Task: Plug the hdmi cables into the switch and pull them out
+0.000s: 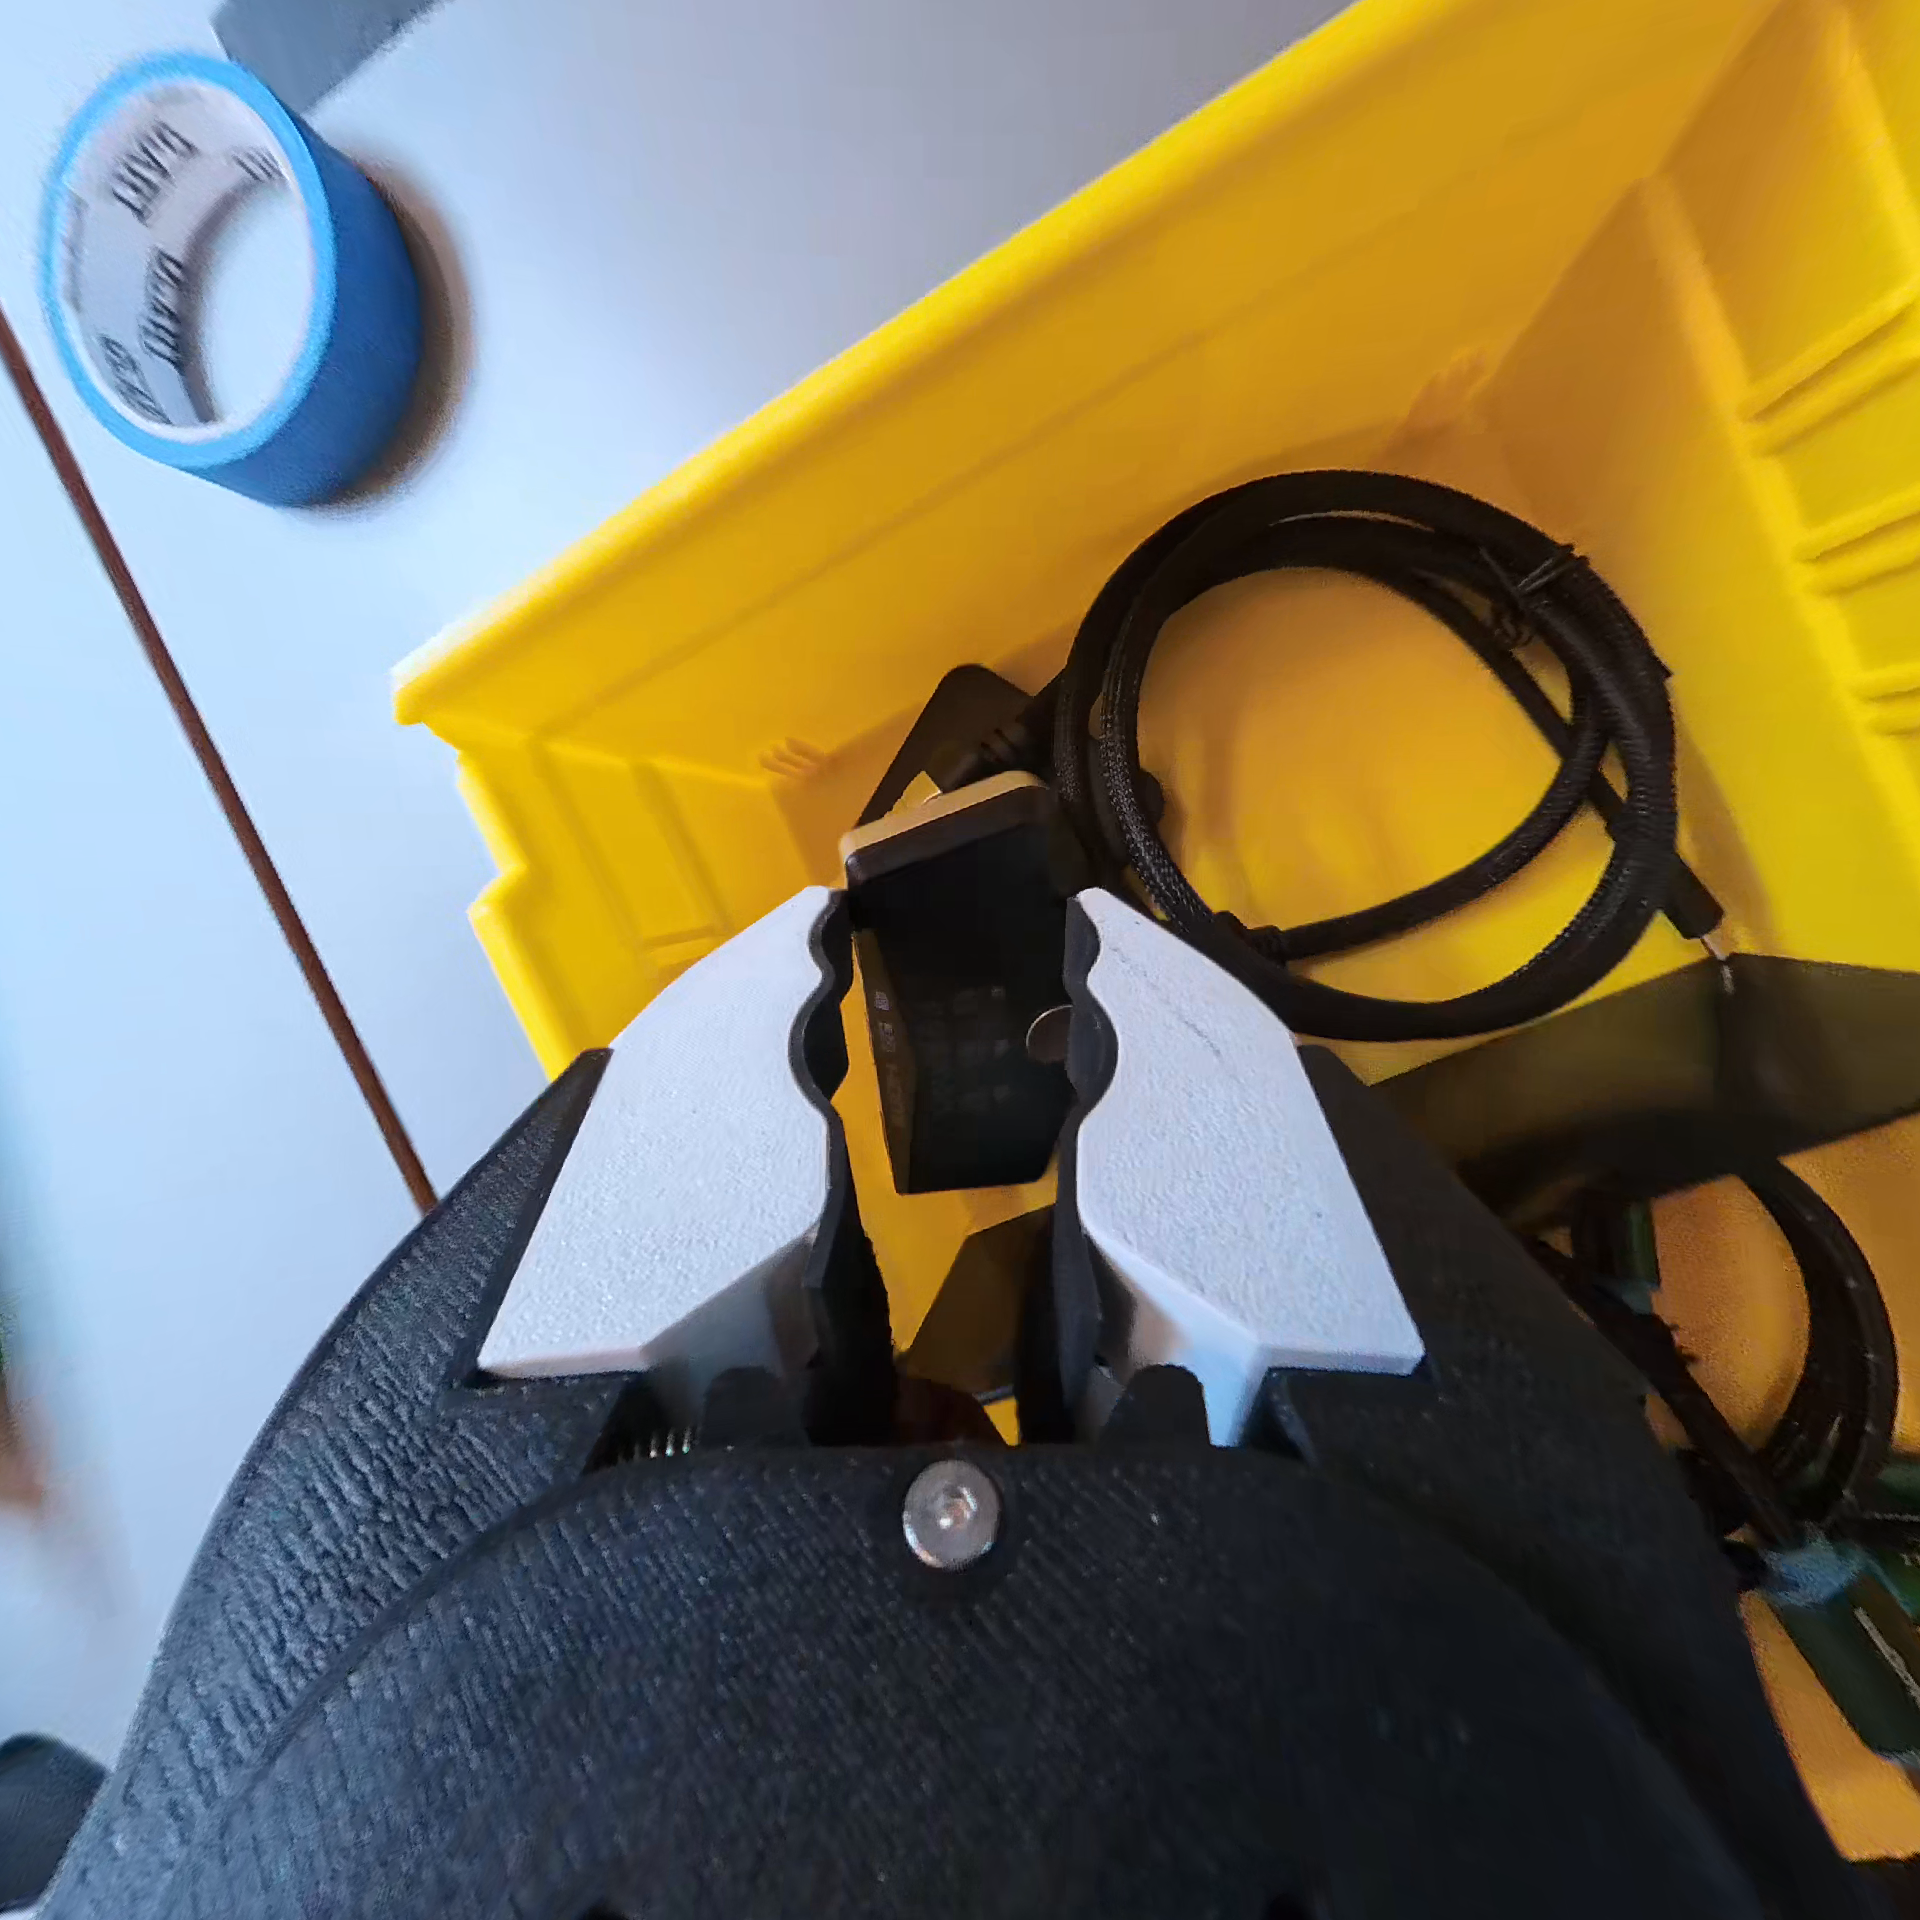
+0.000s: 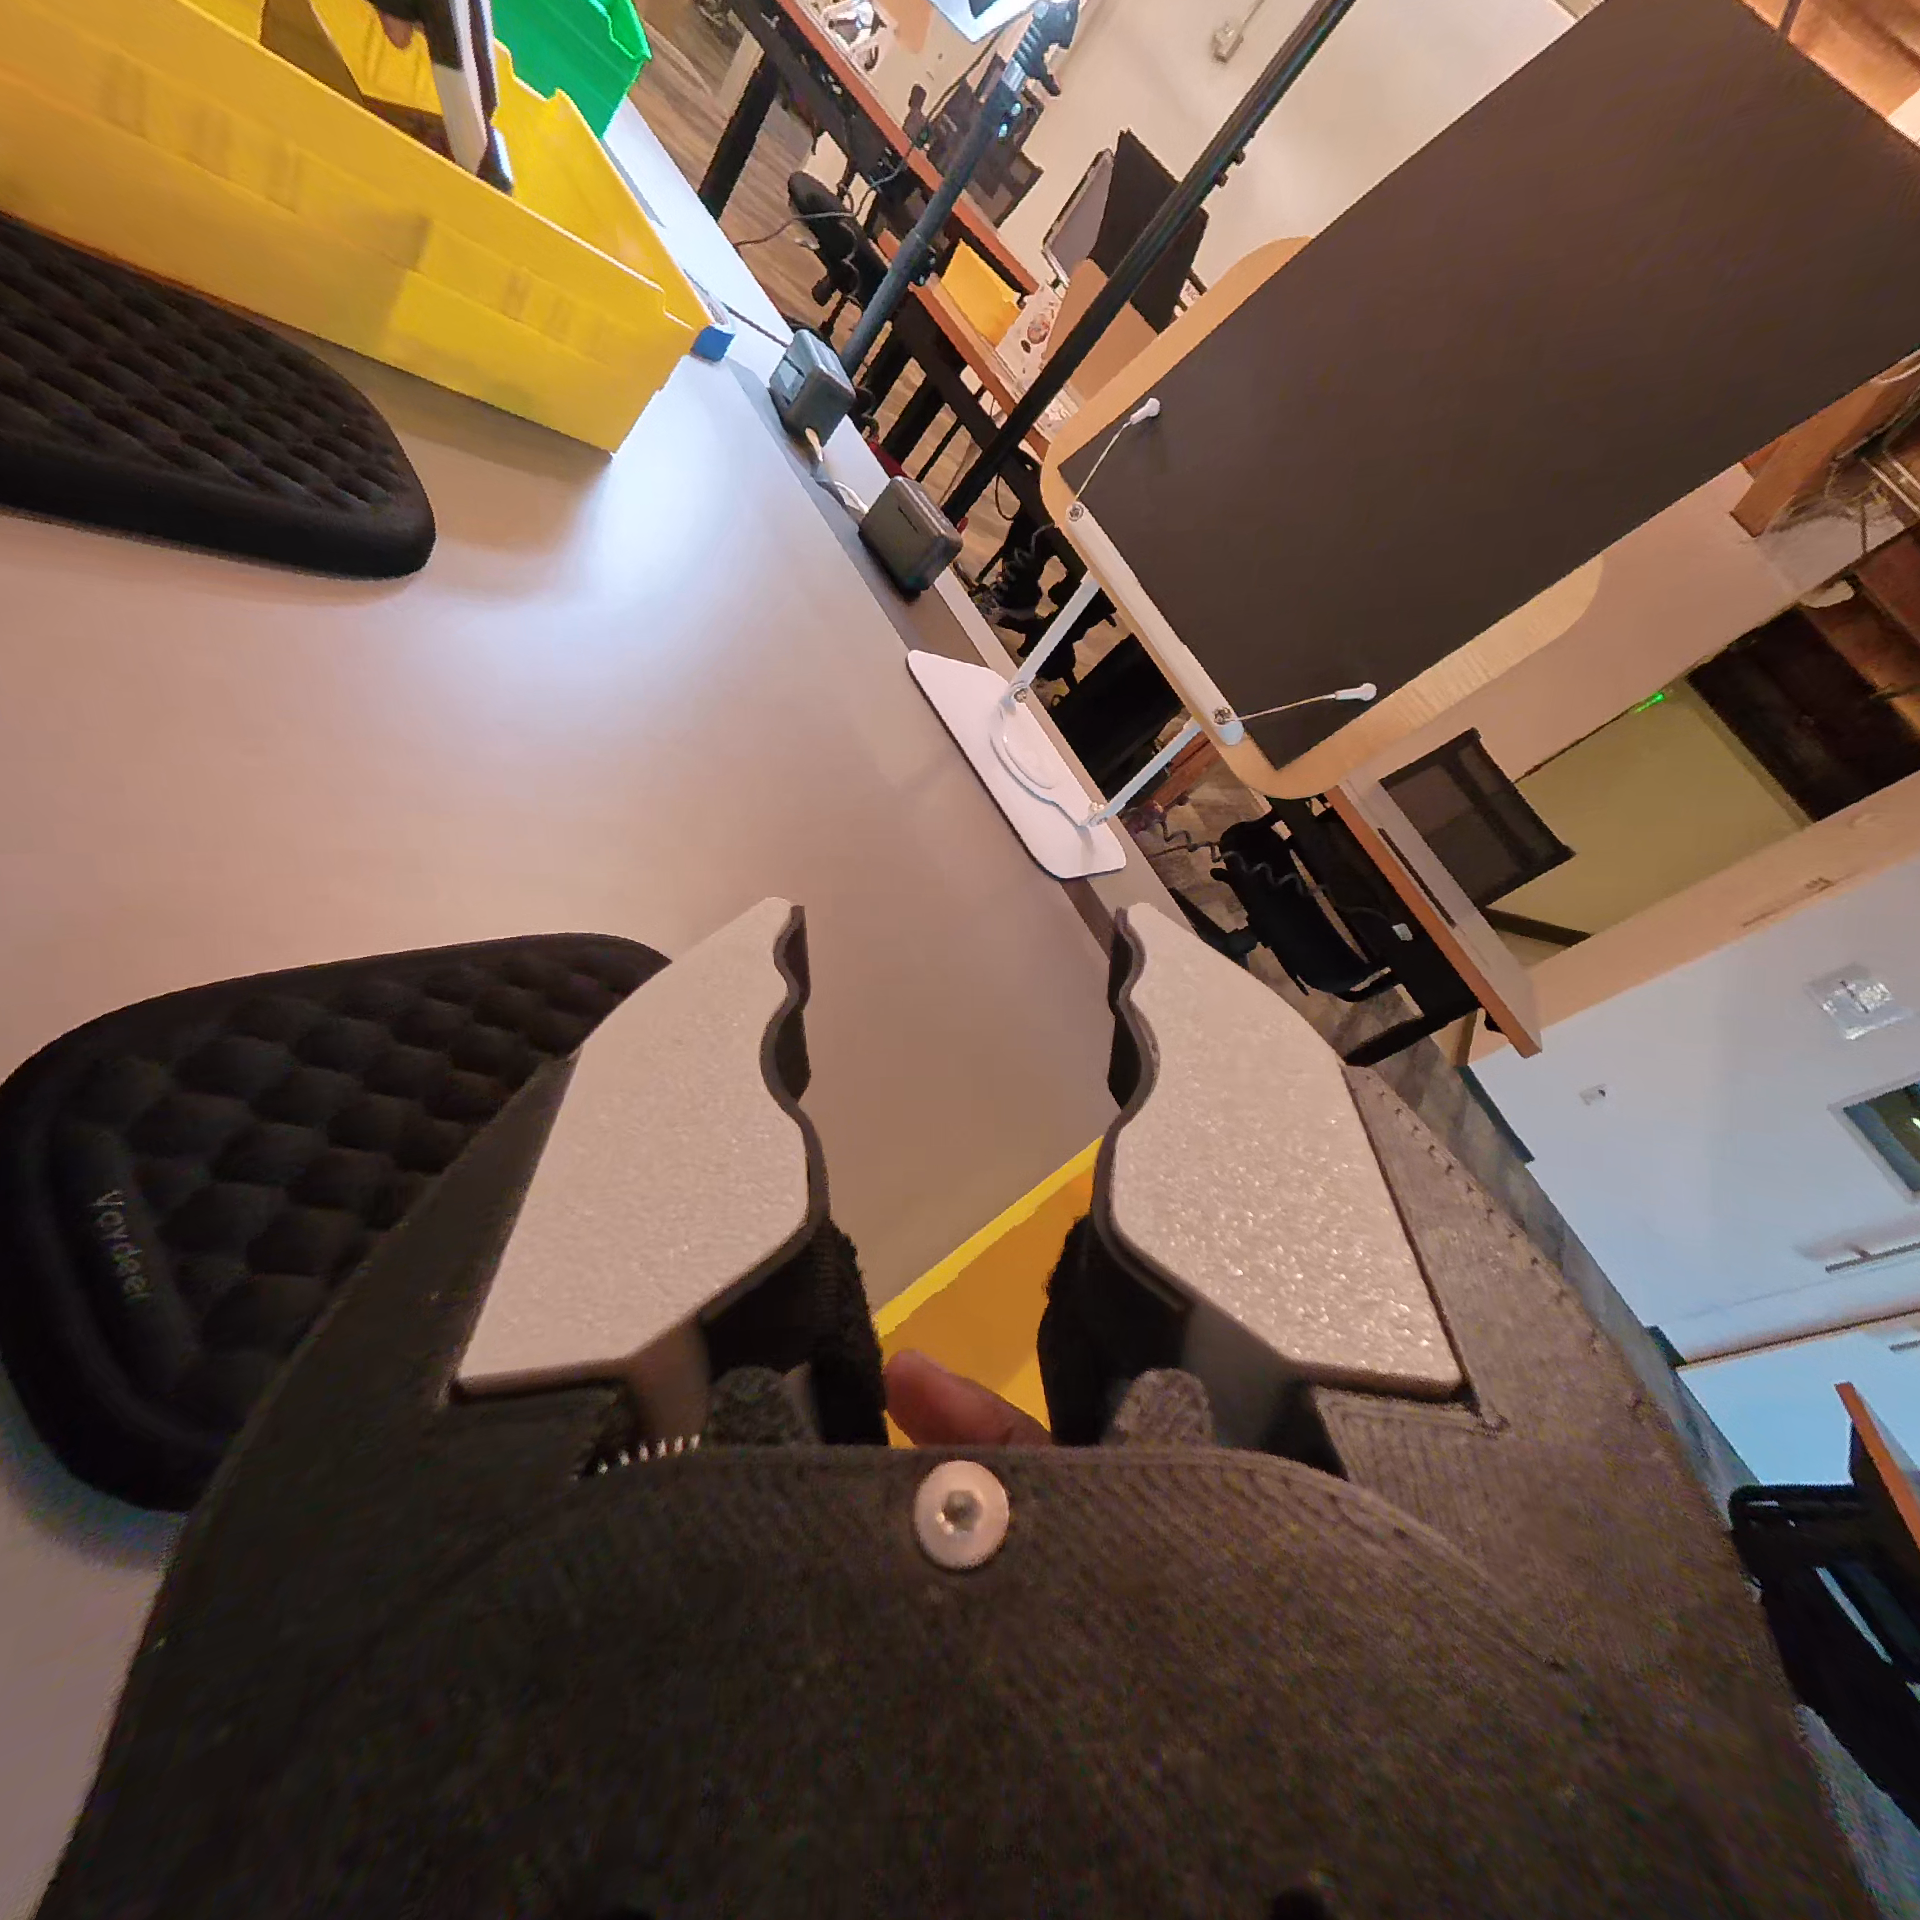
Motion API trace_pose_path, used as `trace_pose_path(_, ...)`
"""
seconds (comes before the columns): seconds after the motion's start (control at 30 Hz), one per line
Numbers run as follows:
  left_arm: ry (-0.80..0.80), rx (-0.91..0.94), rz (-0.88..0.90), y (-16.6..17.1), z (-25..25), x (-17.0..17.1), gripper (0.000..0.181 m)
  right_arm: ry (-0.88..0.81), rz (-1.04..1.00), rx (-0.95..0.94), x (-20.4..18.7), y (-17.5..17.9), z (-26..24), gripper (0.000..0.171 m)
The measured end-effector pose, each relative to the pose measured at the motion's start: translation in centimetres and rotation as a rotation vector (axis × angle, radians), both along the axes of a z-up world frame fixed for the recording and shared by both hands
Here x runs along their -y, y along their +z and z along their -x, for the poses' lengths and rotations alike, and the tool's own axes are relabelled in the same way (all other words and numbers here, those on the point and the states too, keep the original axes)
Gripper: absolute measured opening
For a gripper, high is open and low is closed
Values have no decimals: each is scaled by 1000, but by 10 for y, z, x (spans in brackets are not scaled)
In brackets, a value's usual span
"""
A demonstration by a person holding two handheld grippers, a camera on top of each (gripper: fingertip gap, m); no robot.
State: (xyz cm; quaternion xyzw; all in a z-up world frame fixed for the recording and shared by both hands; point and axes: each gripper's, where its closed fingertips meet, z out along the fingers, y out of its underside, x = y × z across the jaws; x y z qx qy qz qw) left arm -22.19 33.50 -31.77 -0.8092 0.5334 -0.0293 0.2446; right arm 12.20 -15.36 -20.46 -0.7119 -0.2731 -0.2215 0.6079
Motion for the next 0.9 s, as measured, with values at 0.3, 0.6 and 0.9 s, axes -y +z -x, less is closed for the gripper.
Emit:
trace_pose_path(0.3, -191, 109, -184, 57, -6, 11, 20, 31, -11, 14, -8, 2, 4, 55)
trace_pose_path(0.6, -740, -387, -47, -2, -13, 9, 62, 49, -33, 40, -9, 7, 10, 54)
trace_pose_path(0.9, -801, -683, 362, -27, 4, 6, 63, 7, -32, 41, -4, 4, 6, 52)
